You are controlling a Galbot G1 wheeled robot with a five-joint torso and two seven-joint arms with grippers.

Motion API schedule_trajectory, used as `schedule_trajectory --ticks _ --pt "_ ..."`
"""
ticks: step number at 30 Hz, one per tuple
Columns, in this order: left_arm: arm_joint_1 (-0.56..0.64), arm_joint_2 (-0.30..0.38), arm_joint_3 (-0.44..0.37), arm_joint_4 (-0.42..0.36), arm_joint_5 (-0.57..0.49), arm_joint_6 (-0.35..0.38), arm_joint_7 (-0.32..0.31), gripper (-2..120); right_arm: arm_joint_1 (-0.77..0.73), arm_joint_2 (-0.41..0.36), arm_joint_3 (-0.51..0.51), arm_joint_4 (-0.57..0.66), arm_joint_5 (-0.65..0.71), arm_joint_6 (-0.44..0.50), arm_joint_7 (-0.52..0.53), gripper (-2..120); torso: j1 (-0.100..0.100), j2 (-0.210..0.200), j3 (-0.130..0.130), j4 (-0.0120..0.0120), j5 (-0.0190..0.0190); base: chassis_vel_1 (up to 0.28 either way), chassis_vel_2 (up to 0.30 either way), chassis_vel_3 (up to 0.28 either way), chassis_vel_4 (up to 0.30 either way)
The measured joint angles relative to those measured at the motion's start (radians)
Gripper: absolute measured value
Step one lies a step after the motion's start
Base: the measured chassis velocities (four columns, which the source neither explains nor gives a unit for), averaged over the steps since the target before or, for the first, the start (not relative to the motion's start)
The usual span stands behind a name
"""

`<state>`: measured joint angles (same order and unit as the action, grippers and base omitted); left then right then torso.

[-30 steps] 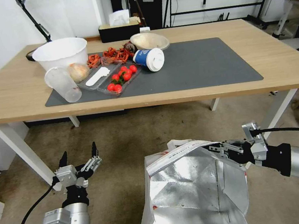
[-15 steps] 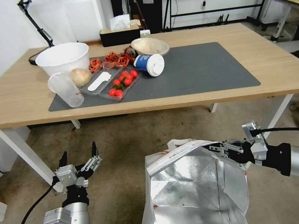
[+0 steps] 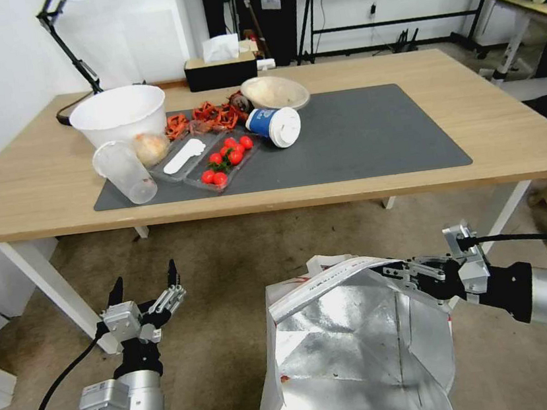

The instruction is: Pick up the food delivery bag from the floor and place it on the table.

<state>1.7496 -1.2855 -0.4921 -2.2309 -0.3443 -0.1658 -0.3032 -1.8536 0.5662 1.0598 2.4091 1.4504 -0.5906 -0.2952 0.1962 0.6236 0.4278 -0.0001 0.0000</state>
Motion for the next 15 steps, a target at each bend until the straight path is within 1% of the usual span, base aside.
schedule_trajectory --ticks 15 --pt "-0.002 0.001 0.001 0.001 0.0 0.0 -0.001 100 -0.004 0.004 0.001 0.003 -0.005 0.0 -0.002 0 0.026 0.063 0.037 0.0 0.0 0.0 0.0 0.0 0.0"
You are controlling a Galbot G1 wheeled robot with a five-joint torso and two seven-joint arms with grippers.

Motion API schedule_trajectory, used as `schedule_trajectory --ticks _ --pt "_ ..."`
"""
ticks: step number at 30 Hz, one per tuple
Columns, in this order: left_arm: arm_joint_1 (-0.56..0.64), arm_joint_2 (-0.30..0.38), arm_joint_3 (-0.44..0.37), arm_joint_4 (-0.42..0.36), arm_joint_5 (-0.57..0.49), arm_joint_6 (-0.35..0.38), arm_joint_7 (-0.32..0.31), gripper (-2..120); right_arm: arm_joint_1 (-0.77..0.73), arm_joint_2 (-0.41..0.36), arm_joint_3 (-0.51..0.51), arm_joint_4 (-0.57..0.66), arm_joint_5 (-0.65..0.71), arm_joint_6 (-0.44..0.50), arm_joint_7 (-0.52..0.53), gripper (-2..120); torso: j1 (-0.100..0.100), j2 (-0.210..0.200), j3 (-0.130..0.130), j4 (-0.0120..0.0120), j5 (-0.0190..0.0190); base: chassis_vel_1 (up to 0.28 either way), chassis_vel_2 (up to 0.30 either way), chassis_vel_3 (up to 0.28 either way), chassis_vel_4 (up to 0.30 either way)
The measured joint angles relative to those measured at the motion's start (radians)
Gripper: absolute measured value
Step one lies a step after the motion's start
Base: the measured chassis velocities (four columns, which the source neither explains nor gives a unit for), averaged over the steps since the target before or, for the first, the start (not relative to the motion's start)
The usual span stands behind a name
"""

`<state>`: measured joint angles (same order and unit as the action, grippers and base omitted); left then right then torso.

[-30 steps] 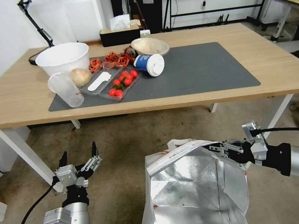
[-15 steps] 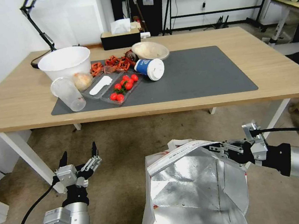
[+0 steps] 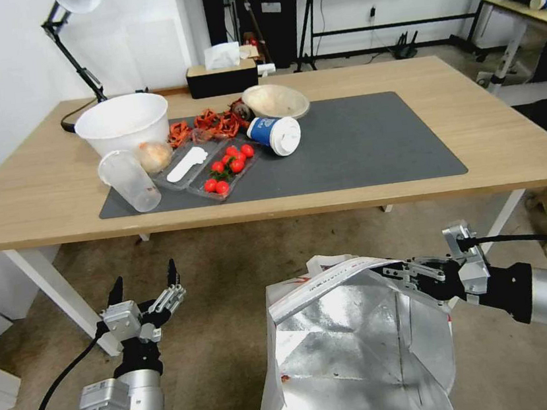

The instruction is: Pick up the food delivery bag from the floor and place it on the table.

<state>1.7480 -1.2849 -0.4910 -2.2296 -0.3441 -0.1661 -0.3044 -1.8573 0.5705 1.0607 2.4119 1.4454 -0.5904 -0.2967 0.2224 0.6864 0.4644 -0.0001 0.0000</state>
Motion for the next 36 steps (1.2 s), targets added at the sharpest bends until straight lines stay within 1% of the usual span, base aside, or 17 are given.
schedule_trajectory --ticks 1,9,14,23,36 --pt "0.0 0.0 0.0 0.0 0.0 0.0 0.0 100 0.0 0.0 0.0 0.0 0.0 0.0 0.0 0 0.0 0.0 0.0 0.0 0.0 0.0 0.0 0.0 0.0" --pt "-0.001 0.0 0.0 0.001 -0.001 0.0 0.0 100 -0.001 0.001 0.002 0.002 -0.004 0.0 -0.003 0 0.017 0.042 0.025 0.0001 0.0 0.0 0.0 0.0 0.0" --pt "-0.001 0.0 0.001 0.001 -0.001 0.0 0.0 100 -0.001 0.002 0.003 0.002 -0.006 0.0 -0.004 0 0.023 0.057 0.034 0.0001 0.0 0.0 0.0 0.0 0.0" --pt "-0.002 0.0 0.0 0.001 -0.001 0.0 -0.001 100 -0.002 0.004 0.002 0.002 -0.01 0.001 -0.006 0 0.042 0.104 0.062 0.0001 0.0 0.0 0.0 0.0 0.0" --pt "-0.002 0.0 0.0 0.001 -0.001 -0.001 -0.002 100 -0.003 0.004 0.003 0.003 -0.012 0.002 -0.009 0 0.064 0.156 0.092 0.0 0.0 0.0 0.0 0.0 0.0"
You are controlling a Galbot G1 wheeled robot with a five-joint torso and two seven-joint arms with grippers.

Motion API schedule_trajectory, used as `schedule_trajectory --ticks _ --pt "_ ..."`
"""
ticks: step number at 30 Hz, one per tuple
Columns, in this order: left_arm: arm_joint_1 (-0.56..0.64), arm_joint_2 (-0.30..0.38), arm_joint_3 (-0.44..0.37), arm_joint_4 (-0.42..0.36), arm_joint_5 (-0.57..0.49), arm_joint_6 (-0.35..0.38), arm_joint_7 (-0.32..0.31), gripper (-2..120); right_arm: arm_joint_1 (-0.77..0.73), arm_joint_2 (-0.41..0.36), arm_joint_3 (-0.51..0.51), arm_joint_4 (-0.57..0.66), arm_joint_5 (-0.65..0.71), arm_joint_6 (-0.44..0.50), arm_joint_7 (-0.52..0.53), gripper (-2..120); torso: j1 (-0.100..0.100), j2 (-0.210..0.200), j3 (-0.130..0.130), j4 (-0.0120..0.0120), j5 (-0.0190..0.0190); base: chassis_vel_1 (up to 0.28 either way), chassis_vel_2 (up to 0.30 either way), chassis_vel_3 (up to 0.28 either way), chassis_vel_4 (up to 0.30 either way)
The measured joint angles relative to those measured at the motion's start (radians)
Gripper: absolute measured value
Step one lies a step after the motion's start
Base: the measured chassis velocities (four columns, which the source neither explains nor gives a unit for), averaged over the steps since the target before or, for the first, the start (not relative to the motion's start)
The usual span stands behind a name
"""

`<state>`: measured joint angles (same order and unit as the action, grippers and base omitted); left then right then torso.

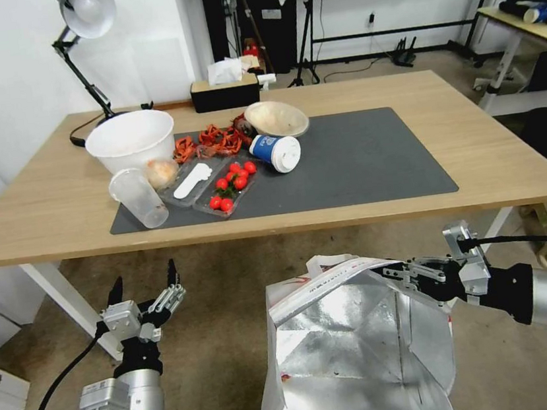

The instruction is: Pick up the food delivery bag from the floor and place it on the table.

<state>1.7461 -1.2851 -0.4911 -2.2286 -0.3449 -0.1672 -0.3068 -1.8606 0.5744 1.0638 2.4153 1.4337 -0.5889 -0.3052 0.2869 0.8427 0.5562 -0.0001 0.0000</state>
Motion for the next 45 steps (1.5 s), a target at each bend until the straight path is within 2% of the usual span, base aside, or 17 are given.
schedule_trajectory --ticks 8,15,45 --pt "0.0 0.0 0.0 0.0 0.0 0.0 -0.002 100 -0.001 0.0 0.001 0.001 -0.001 0.001 0.0 0 0.011 0.027 0.016 0.0 0.0001 0.0 0.0 0.0 0.0" --pt "-0.002 0.002 -0.001 0.0 -0.001 0.001 -0.003 100 0.0 0.001 0.0 0.001 -0.003 0.001 -0.002 0 0.03 0.071 0.041 0.0 0.0 0.0 0.0 0.0 0.0" --pt "-0.001 0.006 -0.004 -0.007 -0.004 0.002 -0.007 100 0.001 0.011 -0.003 0.001 -0.013 0.002 -0.007 0 0.093 0.215 0.122 0.0 0.0 0.0 0.0 0.0 0.0"
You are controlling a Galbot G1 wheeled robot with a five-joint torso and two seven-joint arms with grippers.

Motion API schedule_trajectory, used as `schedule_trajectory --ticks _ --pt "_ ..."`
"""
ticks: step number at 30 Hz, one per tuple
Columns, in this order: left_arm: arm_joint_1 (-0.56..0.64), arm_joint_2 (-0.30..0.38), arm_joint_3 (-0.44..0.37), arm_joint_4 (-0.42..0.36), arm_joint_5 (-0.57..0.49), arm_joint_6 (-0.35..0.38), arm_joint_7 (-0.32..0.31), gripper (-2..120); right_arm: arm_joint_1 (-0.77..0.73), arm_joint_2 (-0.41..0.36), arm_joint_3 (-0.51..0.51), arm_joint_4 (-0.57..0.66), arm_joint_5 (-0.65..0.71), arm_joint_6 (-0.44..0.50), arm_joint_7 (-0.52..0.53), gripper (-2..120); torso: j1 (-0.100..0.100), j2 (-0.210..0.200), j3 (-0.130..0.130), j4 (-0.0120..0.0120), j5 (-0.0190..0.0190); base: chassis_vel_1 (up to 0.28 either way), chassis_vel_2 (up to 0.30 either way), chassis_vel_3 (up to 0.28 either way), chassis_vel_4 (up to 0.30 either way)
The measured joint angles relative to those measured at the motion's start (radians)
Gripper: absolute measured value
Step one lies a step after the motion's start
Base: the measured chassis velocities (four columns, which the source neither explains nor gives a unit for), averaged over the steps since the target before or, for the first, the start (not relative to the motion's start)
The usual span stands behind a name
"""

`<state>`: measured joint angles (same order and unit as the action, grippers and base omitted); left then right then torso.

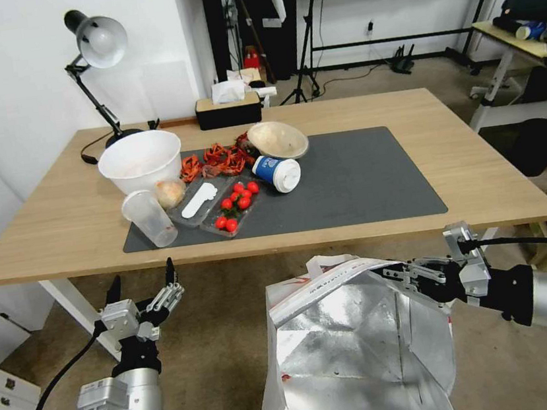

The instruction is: Pick up the food delivery bag from the floor and place it on the table.

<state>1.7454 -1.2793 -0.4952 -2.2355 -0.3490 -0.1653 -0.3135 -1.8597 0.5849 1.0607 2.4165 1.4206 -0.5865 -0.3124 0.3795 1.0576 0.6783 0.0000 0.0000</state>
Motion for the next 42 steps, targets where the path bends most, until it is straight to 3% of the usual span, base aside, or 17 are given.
schedule_trajectory --ticks 10,34,42 --pt "-0.001 -0.001 0.001 0.003 -0.013 -0.021 -0.007 100 0.0 0.003 0.001 0.0 -0.004 0.001 -0.002 0 0.018 0.041 0.023 0.0 0.0 0.0 0.0 0.0 0.0" --pt "-0.003 0.001 -0.003 0.001 -0.022 -0.027 -0.017 100 -0.003 0.001 -0.002 -0.003 -0.009 0.007 -0.012 0 0.015 0.034 0.019 0.0 0.0 0.0 0.0 0.0 0.0" --pt "0.005 0.003 0.0 0.013 -0.016 -0.039 0.006 100 -0.059 -0.007 0.107 0.007 0.027 0.011 -0.022 0 0.014 0.031 0.018 0.0 0.0 0.0 0.0 0.0 0.0"
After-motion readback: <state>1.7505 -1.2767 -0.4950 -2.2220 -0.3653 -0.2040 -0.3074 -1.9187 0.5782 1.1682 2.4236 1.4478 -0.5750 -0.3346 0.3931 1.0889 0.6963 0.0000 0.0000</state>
